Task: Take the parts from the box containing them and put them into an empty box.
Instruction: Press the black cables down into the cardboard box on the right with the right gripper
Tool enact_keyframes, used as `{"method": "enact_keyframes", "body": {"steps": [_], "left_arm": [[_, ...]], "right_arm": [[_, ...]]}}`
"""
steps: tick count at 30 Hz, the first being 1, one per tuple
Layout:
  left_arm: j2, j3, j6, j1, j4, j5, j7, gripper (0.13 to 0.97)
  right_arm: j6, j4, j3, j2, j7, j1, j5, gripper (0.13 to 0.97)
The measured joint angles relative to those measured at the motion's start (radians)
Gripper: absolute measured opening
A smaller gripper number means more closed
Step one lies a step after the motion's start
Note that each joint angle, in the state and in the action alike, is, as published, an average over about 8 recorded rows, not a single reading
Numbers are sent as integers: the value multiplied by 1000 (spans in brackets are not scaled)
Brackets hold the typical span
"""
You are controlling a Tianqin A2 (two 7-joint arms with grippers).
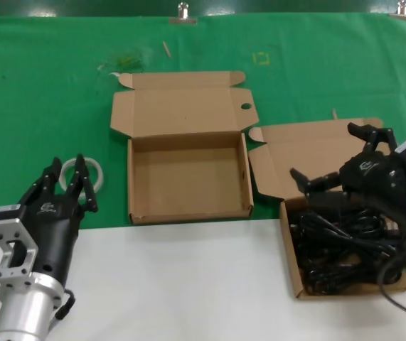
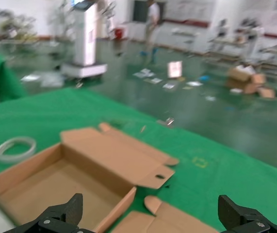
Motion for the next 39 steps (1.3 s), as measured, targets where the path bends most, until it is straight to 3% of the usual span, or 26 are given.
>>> {"method": "enact_keyframes", "body": {"steps": [5,12,25,31,39], "left_arm": [[0,0,0,0,0,0,0,308],[0,0,0,0,0,0,0,219],[0,0,0,0,0,0,0,158],[0,0,0,0,0,0,0,156],[0,0,0,0,0,0,0,156]], "right_arm": [[-180,-37,-28,62,64,92,-81,966],[-440,-77,-33,115,67,184,-169,966],[-938,-200,-50,126,-181,338,-229,966],[-1050,-321,-65,71,-274,413,-286,966],[-1068,-533,-80,-17,-398,484,-374,966]]}}
